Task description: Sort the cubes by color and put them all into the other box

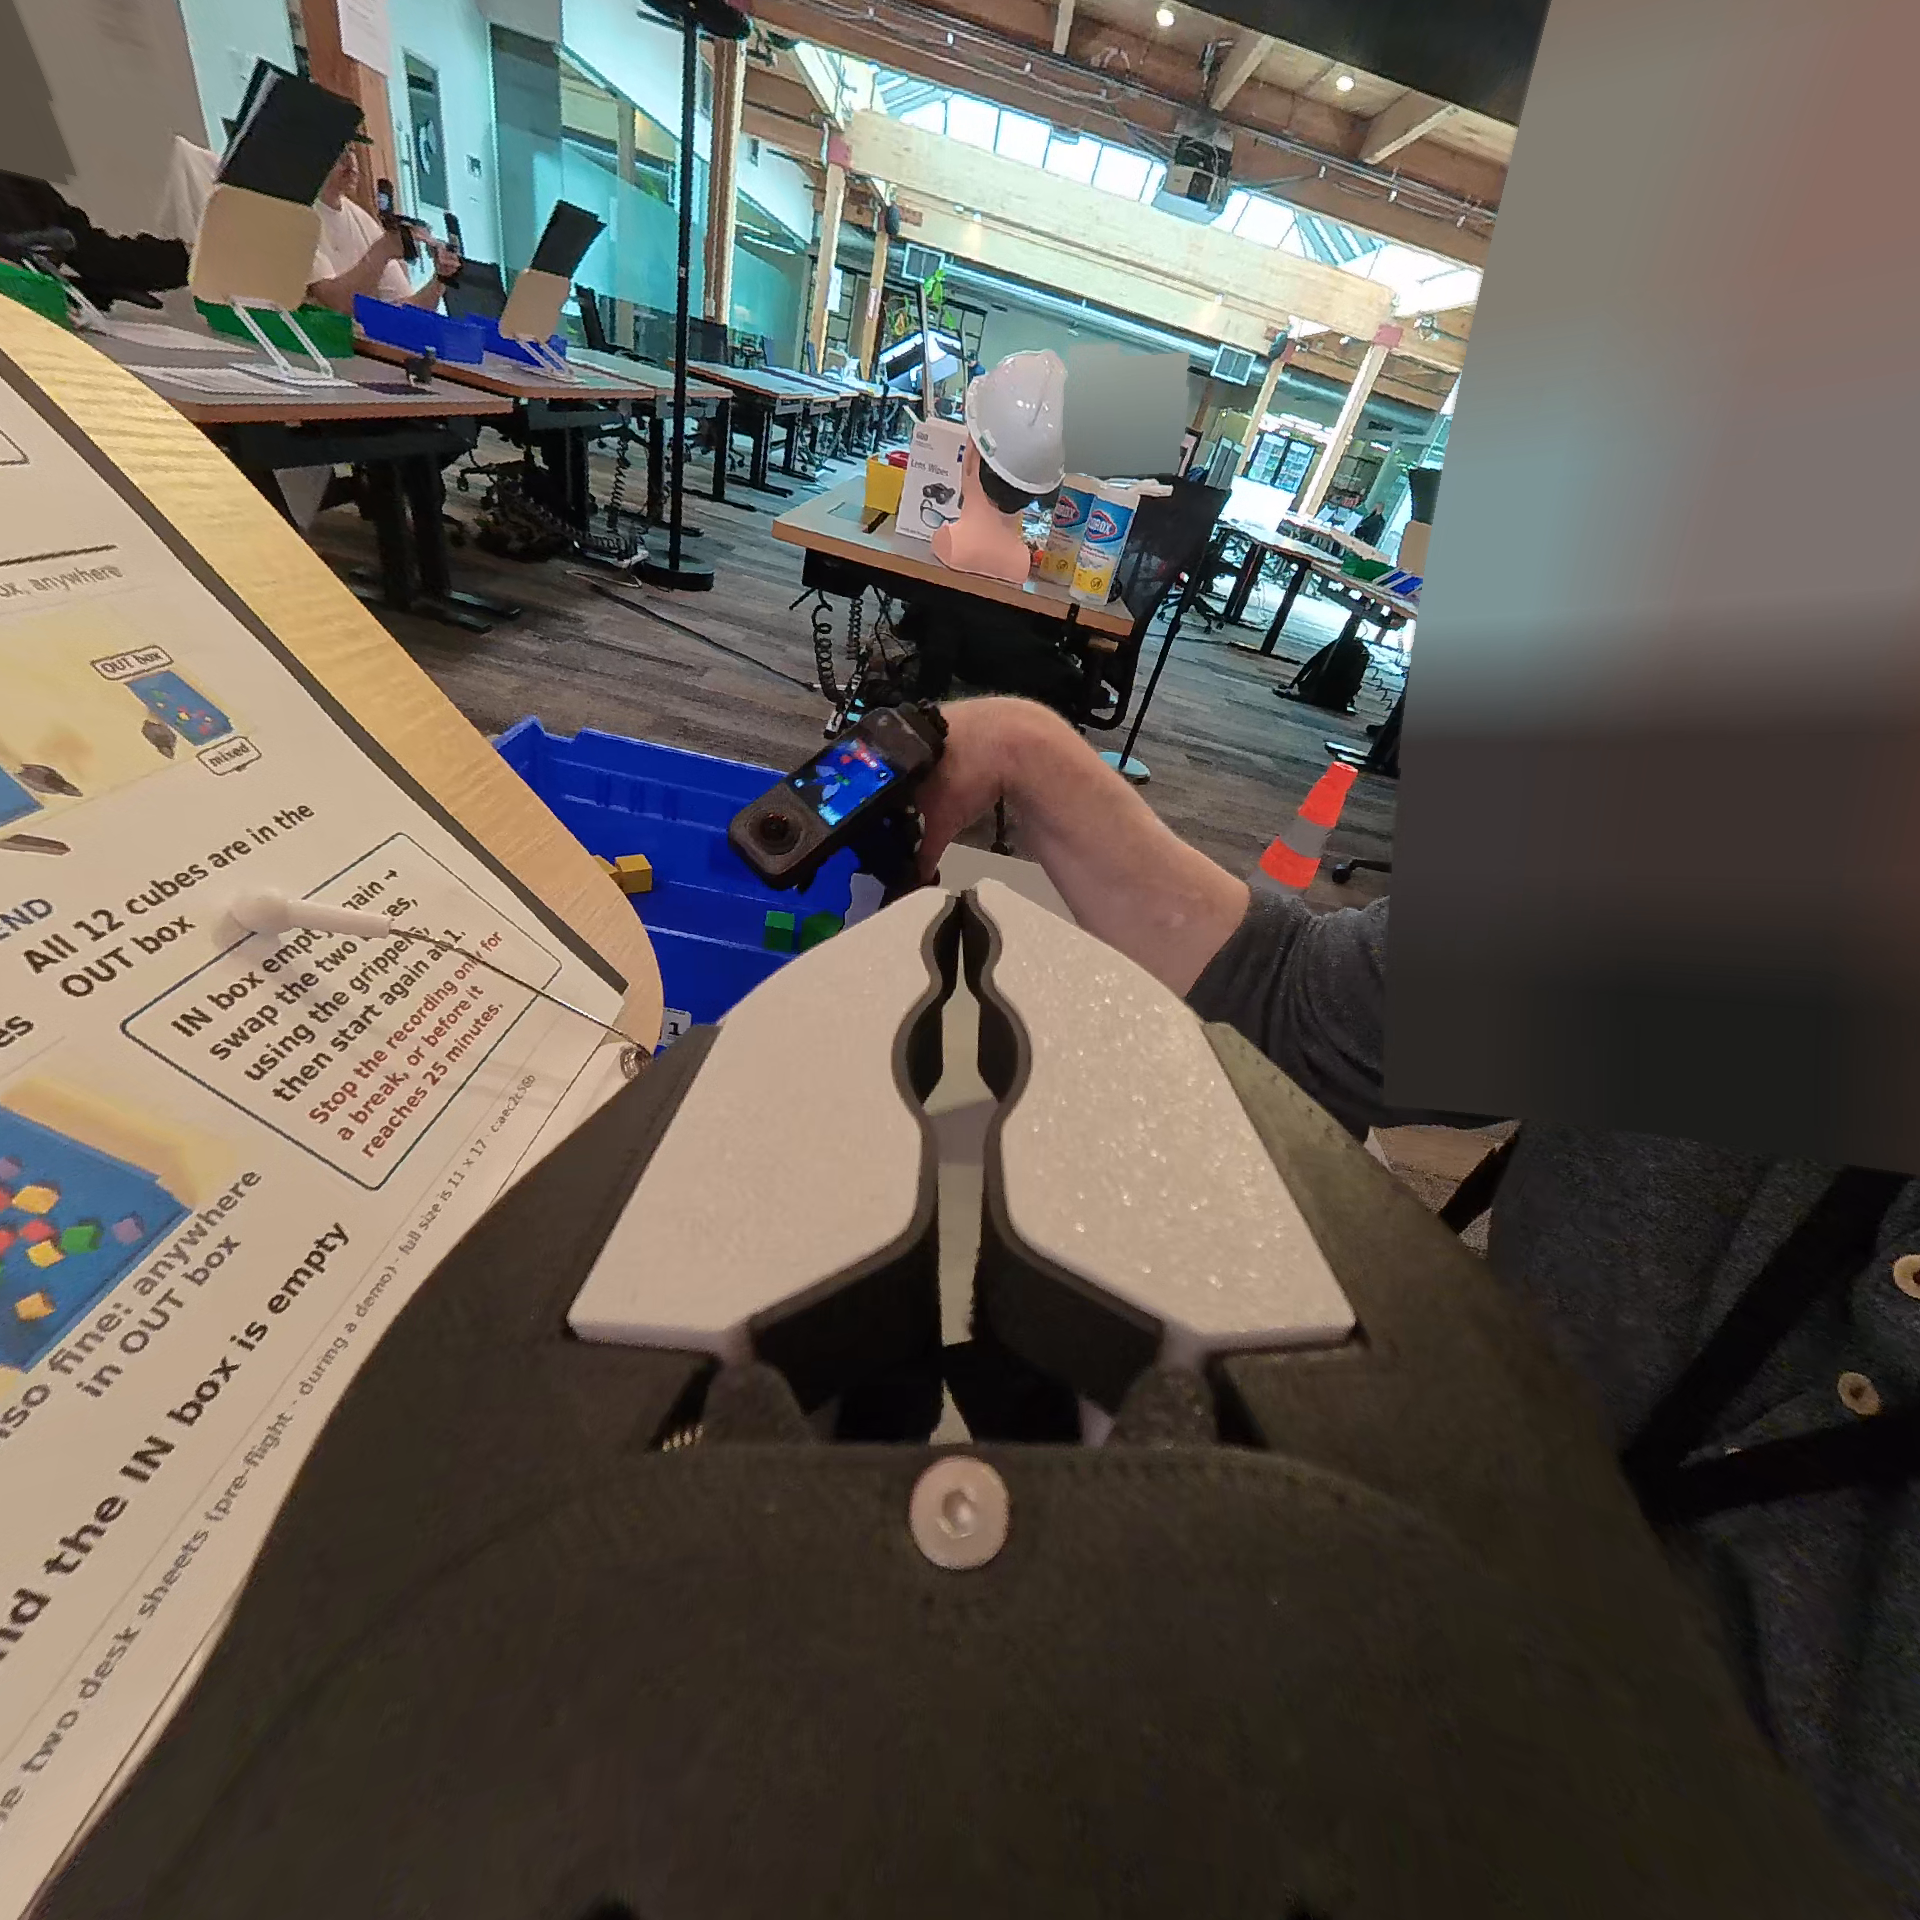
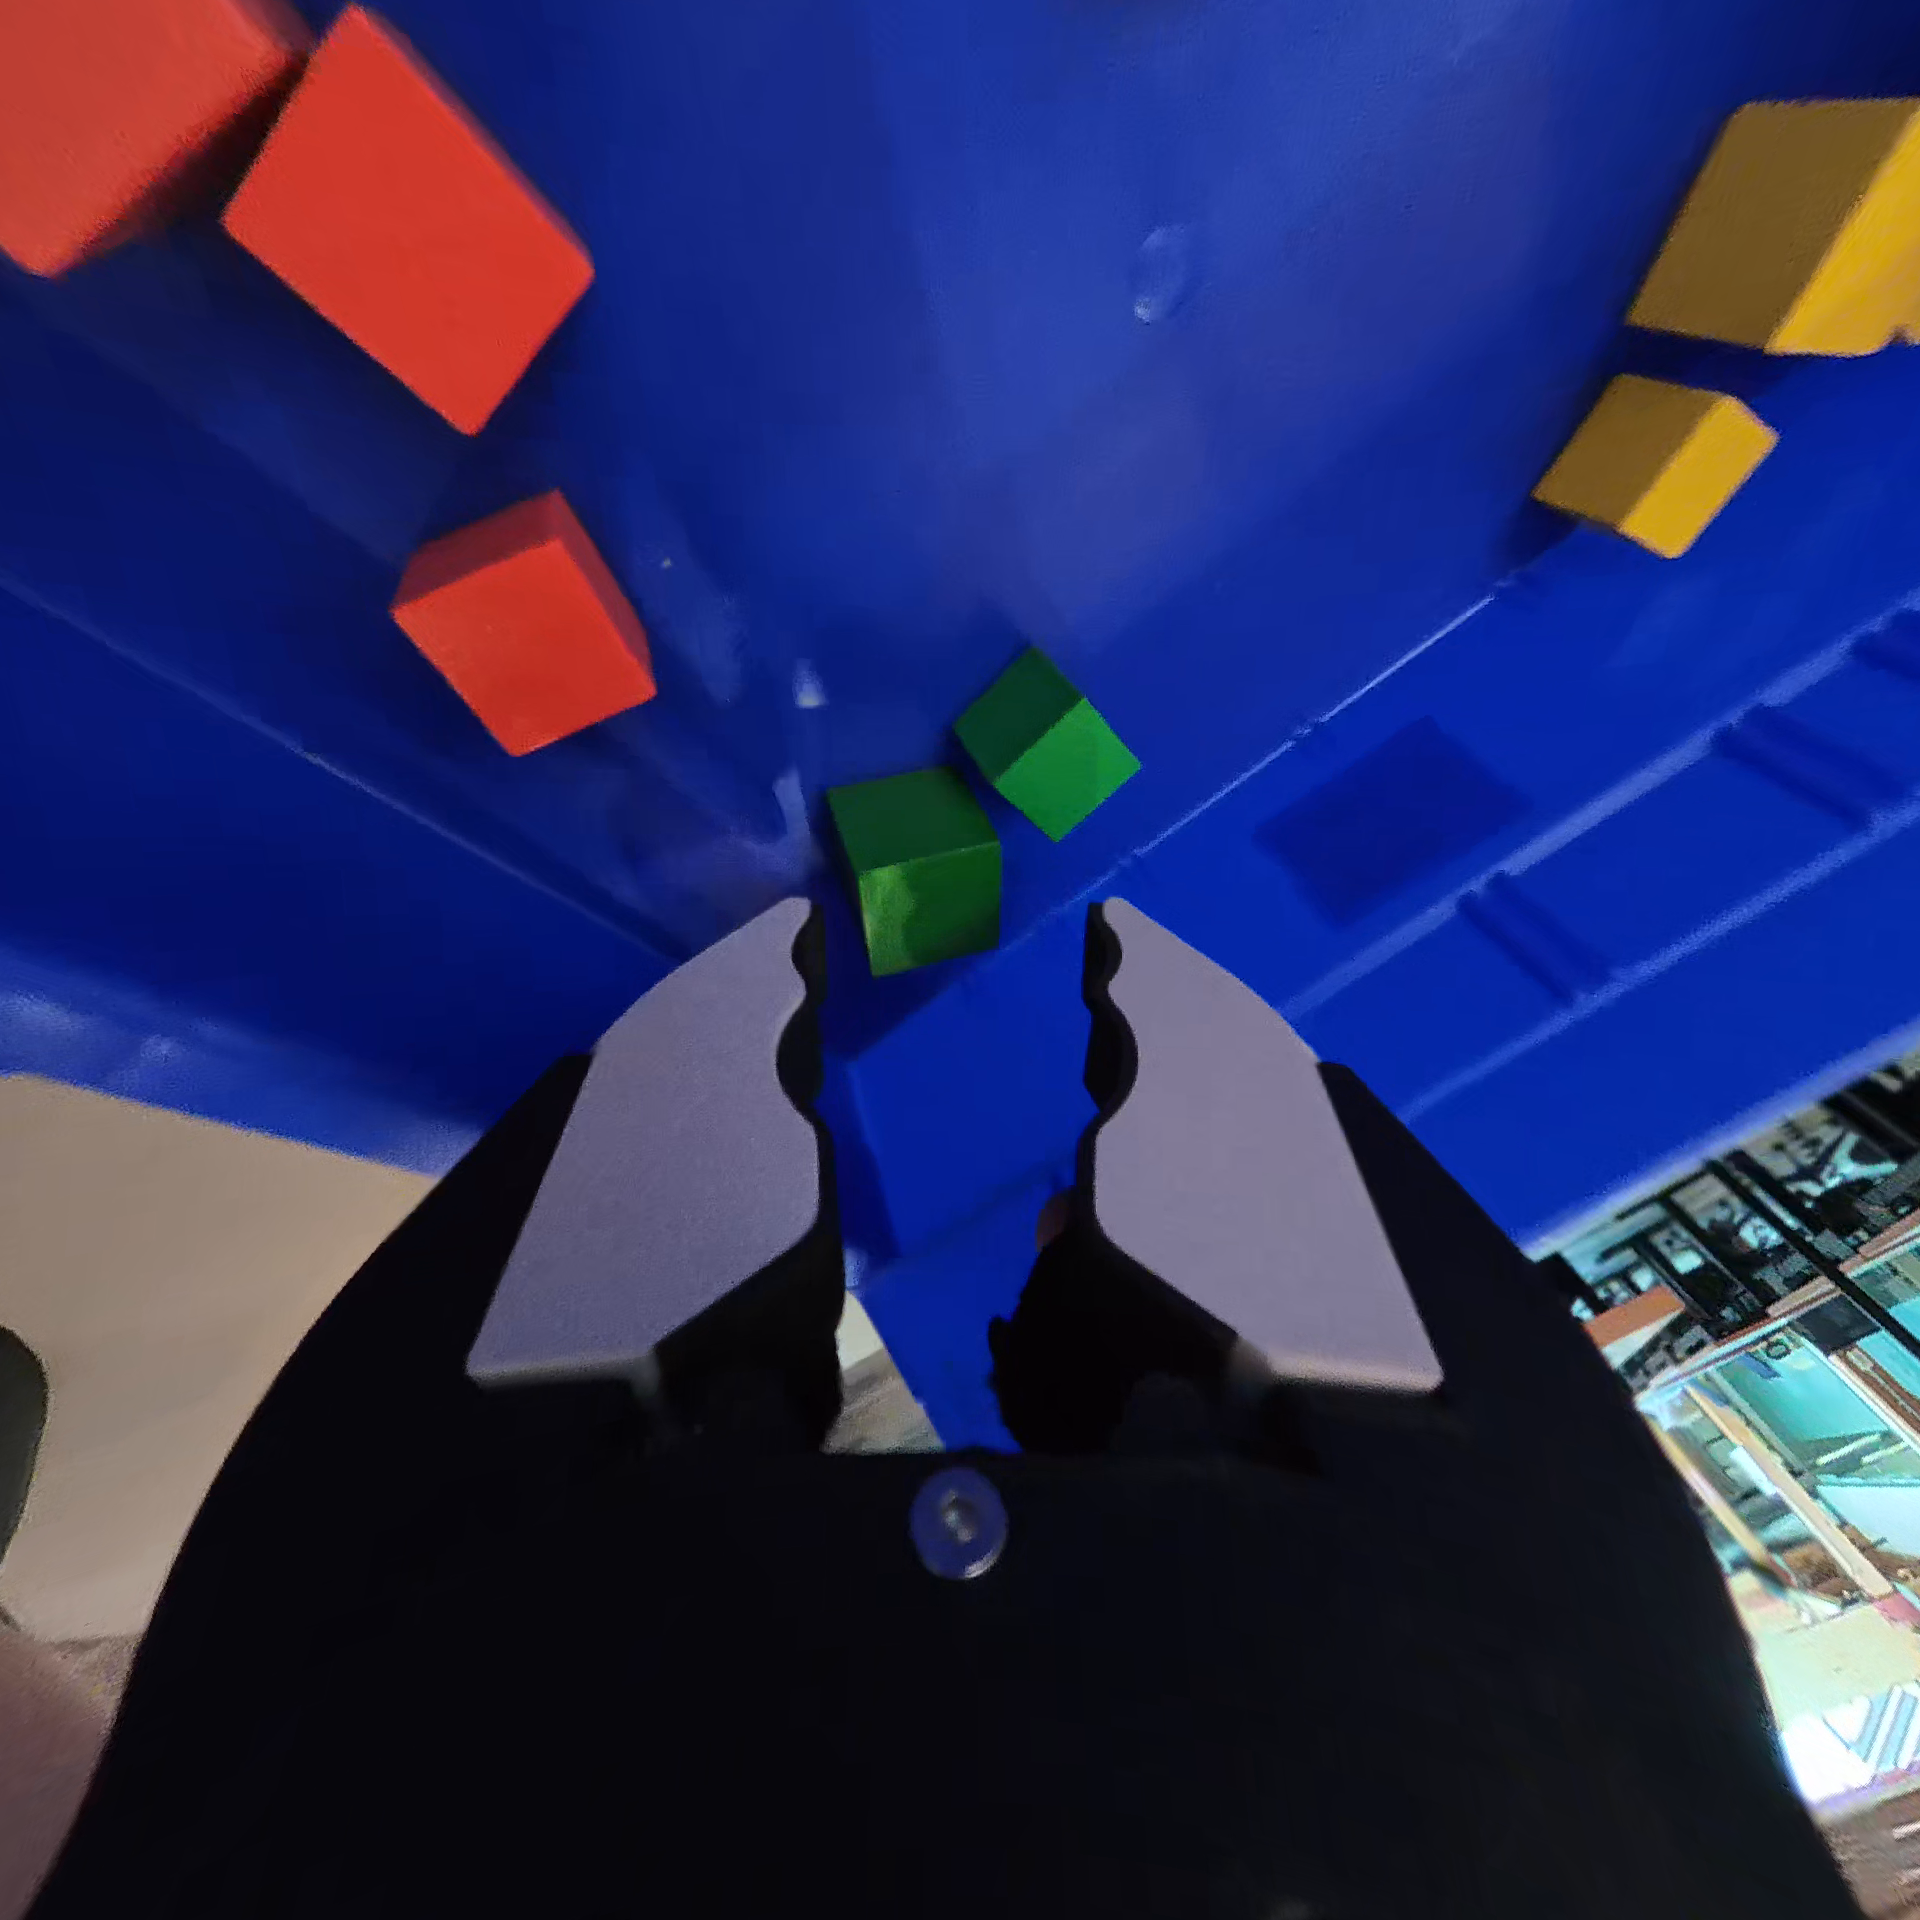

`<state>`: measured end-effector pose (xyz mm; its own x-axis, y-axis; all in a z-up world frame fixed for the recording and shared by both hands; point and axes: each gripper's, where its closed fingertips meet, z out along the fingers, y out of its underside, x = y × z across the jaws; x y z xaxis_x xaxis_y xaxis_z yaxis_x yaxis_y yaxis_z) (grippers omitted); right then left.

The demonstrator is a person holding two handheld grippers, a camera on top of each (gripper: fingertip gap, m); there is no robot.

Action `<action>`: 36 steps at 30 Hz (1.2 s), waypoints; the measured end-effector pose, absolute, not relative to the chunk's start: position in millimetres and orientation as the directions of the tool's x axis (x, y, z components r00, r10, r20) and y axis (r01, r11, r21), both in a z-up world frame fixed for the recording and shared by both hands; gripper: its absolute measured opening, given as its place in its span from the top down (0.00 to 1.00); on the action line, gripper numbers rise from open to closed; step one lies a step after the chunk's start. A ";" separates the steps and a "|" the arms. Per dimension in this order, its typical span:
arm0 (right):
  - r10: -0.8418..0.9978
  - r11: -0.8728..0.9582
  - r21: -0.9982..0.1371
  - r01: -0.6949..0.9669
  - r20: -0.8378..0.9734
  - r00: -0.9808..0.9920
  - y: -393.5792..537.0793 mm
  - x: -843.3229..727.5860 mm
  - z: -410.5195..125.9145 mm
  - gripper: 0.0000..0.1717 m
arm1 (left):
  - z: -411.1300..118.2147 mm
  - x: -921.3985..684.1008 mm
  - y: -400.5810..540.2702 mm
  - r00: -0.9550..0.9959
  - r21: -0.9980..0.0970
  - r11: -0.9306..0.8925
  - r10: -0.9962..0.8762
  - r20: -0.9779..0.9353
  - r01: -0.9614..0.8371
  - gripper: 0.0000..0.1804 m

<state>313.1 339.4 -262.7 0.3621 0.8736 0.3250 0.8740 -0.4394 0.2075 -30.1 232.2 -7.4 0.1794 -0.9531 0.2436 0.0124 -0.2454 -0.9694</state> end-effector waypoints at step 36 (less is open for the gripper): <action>0.838 -0.203 0.004 0.979 0.519 0.172 358.0 236.4 -213.6 0.80 | -191.0 -336.1 265.5 0.748 -0.148 -0.736 -0.662 -0.049 -0.660 0.83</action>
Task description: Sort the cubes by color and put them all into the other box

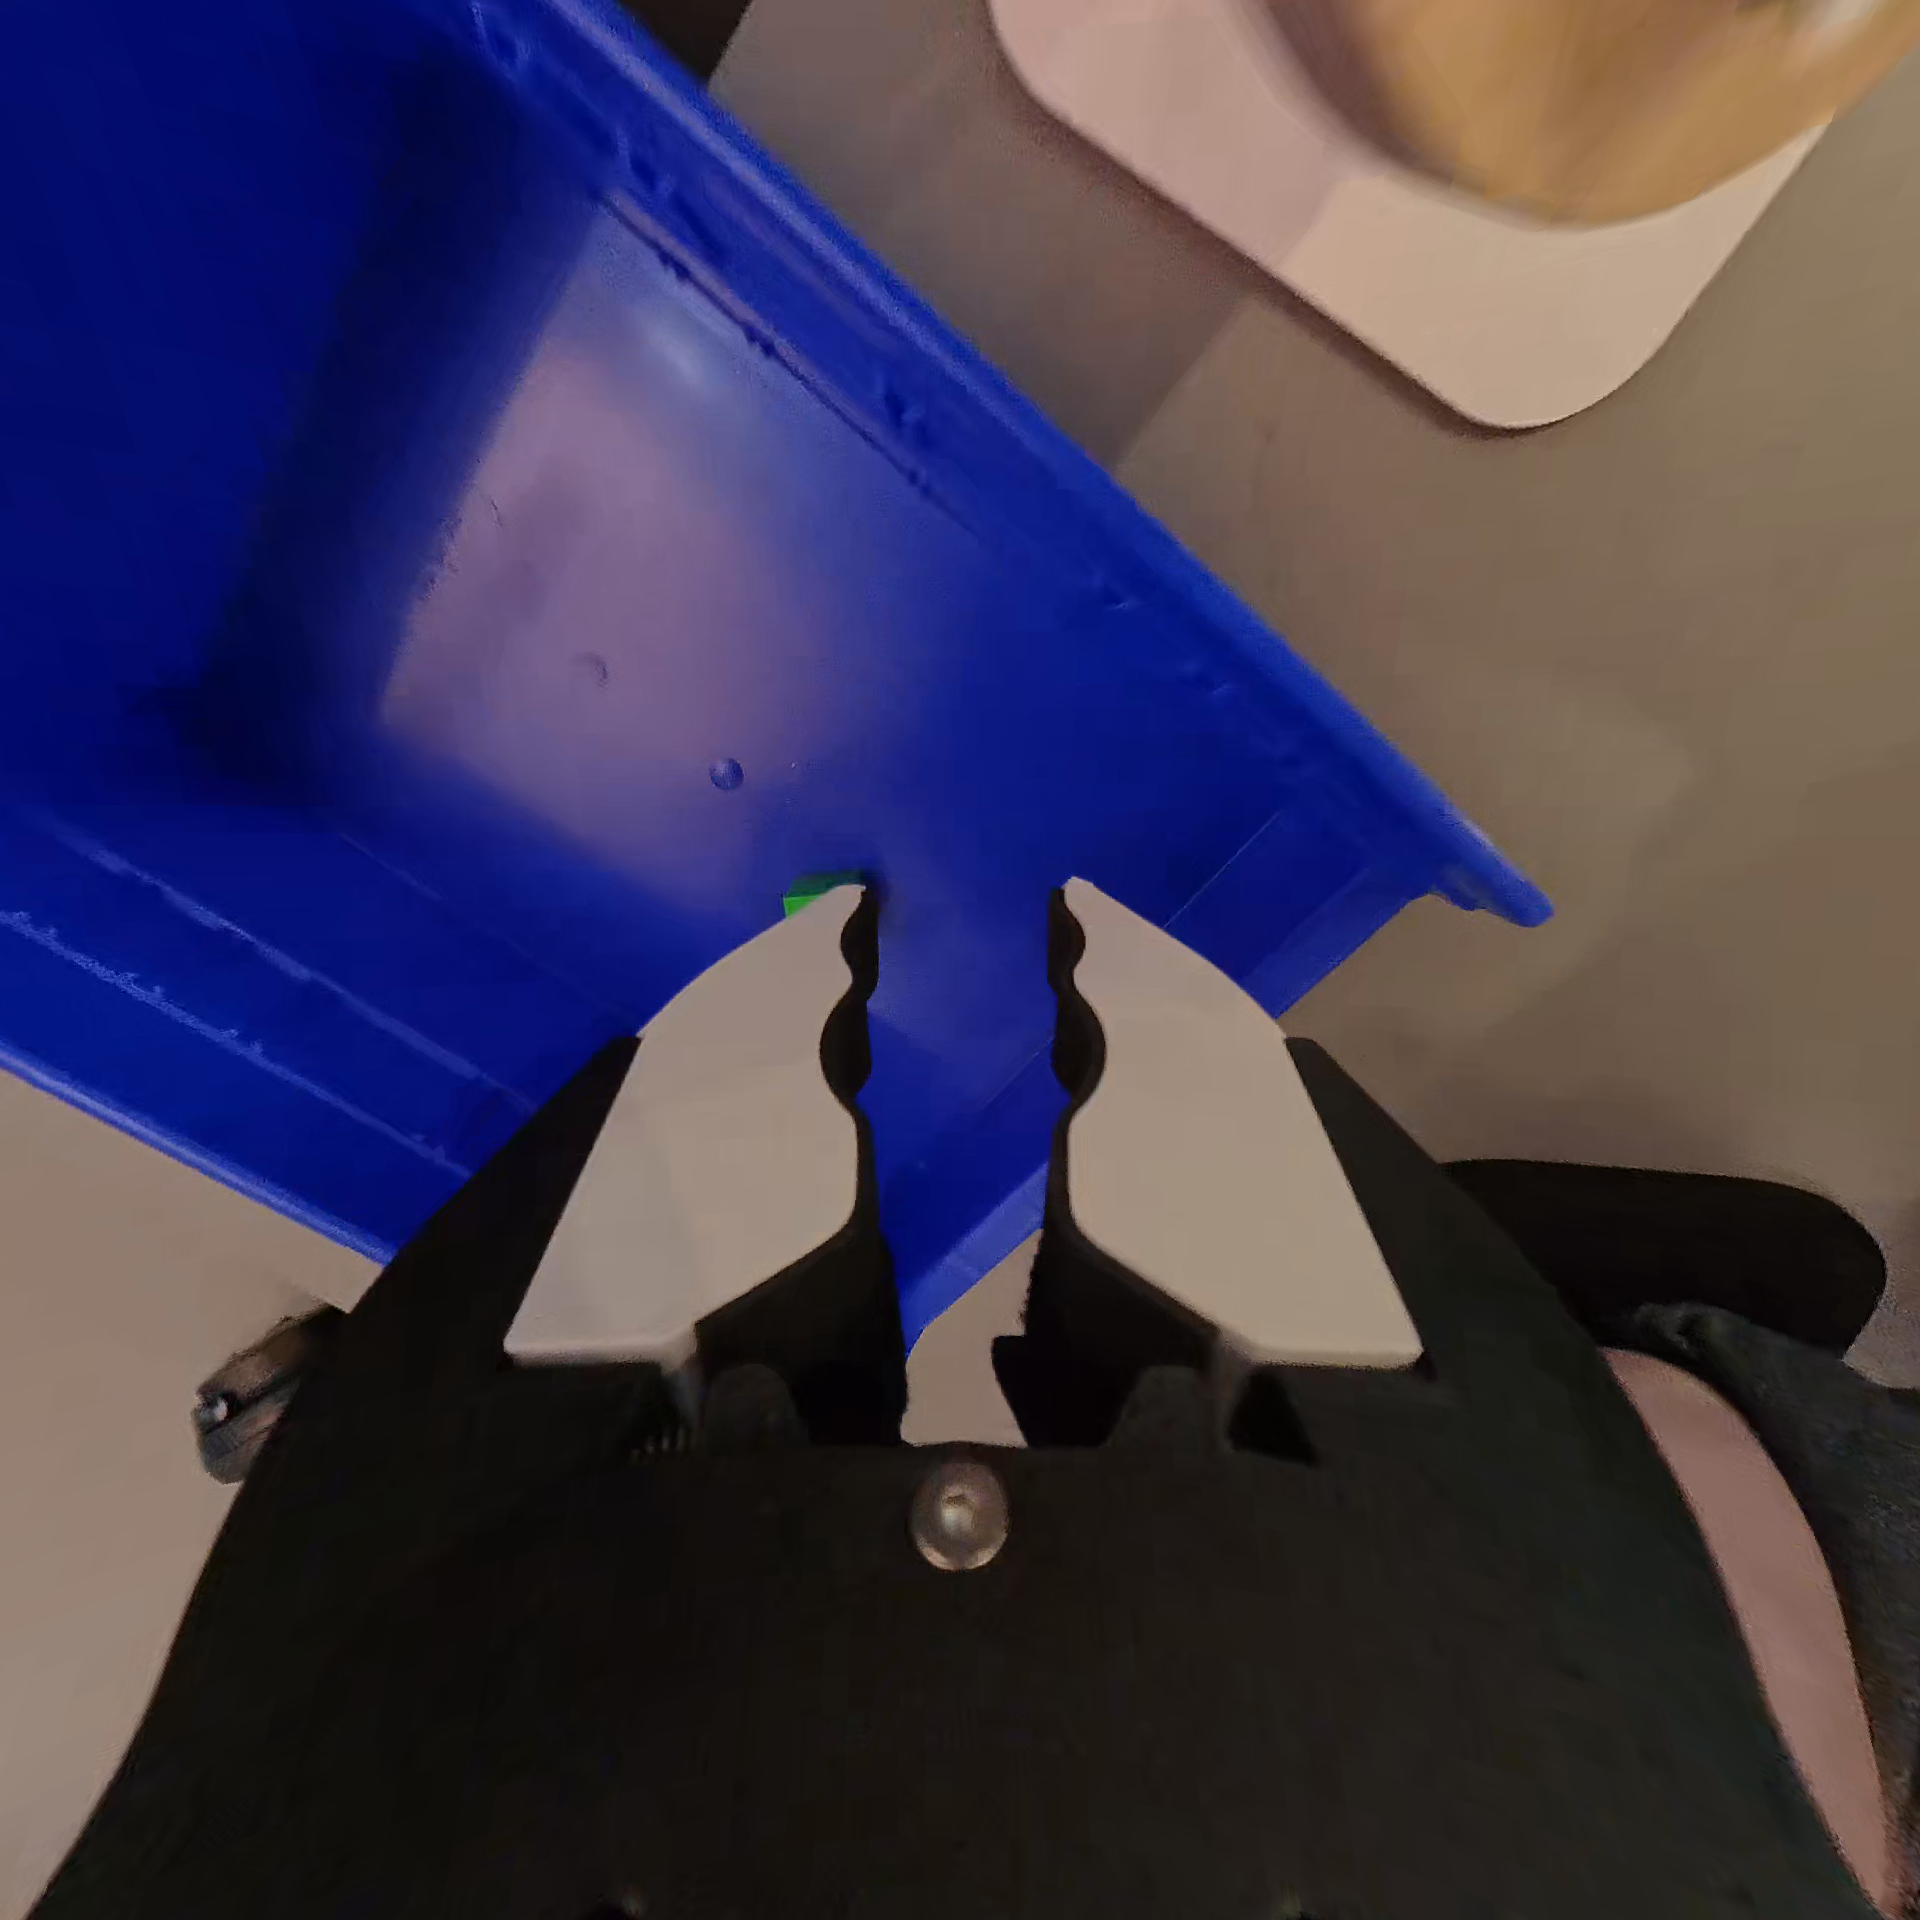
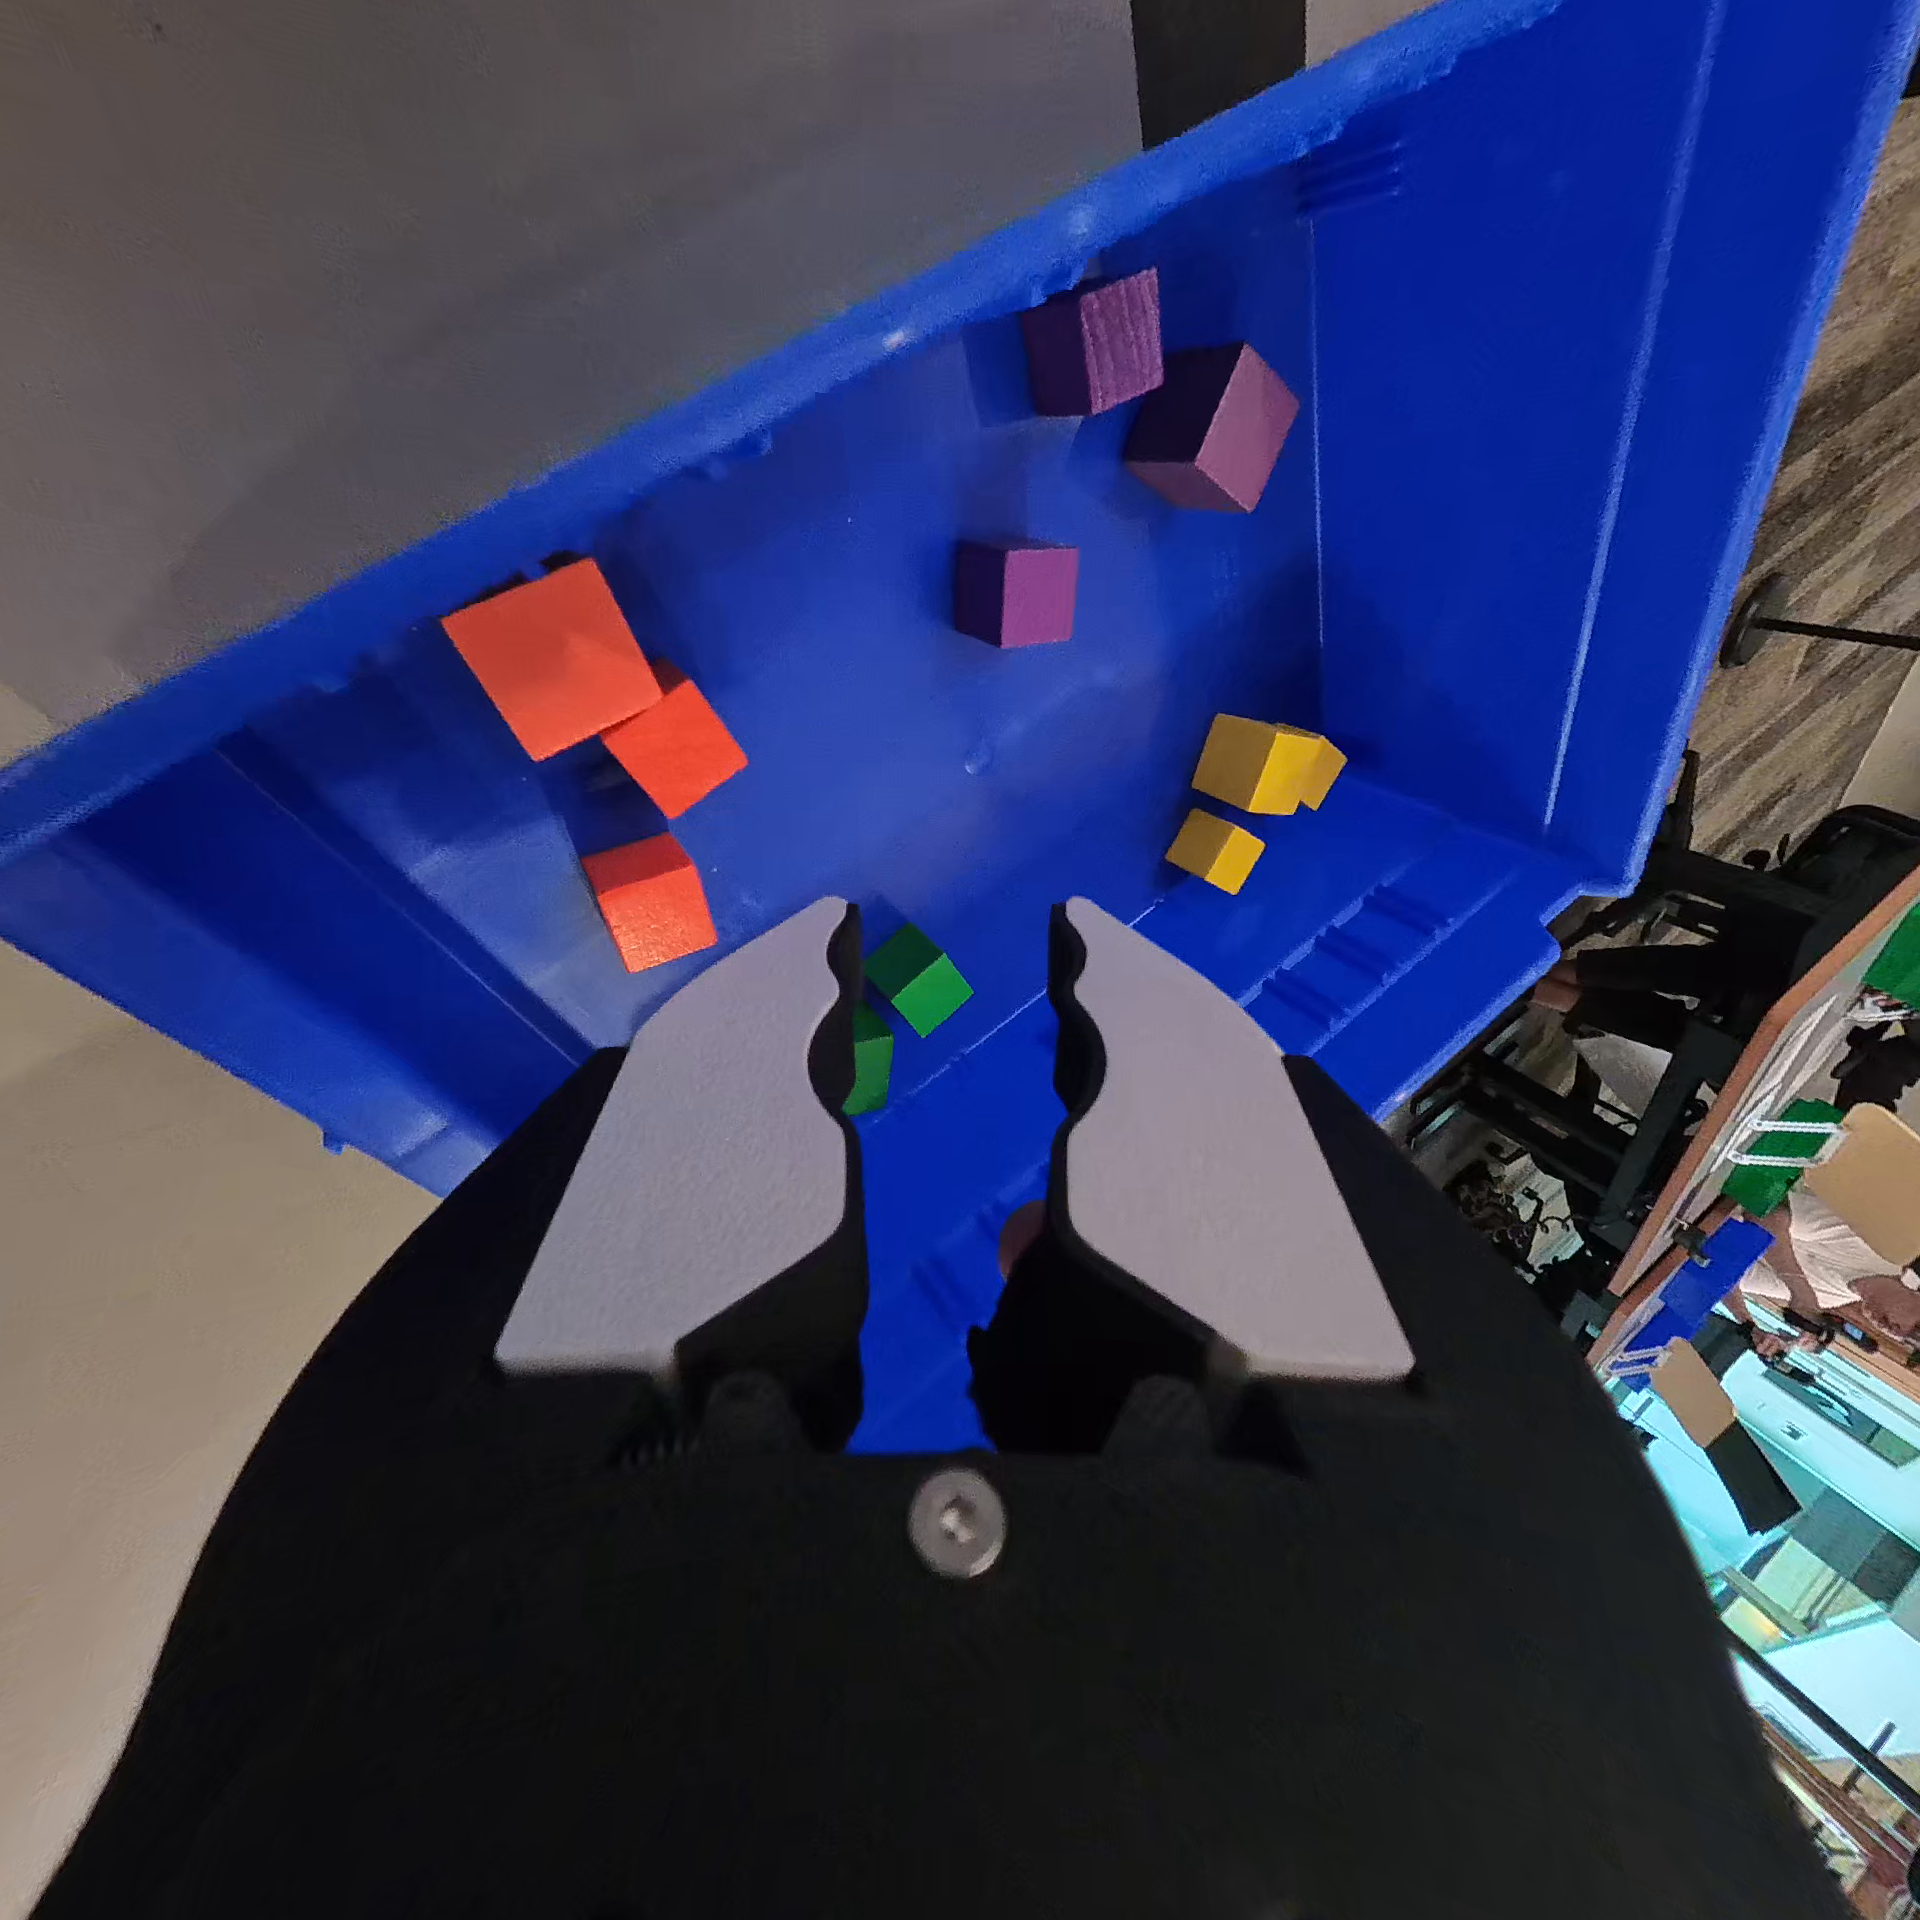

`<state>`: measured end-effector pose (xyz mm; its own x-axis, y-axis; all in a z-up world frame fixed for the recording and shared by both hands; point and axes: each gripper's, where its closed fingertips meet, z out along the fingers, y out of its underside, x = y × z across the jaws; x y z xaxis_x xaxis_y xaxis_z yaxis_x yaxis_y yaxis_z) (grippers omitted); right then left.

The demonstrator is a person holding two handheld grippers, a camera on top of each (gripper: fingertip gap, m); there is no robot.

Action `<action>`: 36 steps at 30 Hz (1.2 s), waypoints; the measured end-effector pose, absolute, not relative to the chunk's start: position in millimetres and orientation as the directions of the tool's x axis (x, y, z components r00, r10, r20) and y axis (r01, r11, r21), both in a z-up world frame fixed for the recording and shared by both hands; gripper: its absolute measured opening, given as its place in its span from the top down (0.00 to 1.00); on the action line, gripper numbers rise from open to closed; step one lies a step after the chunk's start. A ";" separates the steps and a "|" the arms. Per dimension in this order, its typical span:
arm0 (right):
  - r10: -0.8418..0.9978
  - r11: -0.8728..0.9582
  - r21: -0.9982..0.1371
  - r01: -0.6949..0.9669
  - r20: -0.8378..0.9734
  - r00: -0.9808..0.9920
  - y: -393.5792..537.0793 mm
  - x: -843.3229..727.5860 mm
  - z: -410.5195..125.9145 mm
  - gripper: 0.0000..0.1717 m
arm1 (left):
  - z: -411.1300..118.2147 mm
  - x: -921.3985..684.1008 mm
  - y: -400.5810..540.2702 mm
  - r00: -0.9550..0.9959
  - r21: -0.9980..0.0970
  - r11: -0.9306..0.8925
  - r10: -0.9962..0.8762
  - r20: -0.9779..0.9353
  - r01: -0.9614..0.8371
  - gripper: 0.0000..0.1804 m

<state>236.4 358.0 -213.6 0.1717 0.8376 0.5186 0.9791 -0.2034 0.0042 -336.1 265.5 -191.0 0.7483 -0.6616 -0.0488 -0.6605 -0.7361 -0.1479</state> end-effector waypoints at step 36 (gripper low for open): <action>0.861 -0.122 0.014 0.992 0.500 0.099 353.7 220.8 -224.0 0.80 | -266.7 -382.9 261.4 0.811 0.151 -0.801 -0.585 0.006 -0.579 0.92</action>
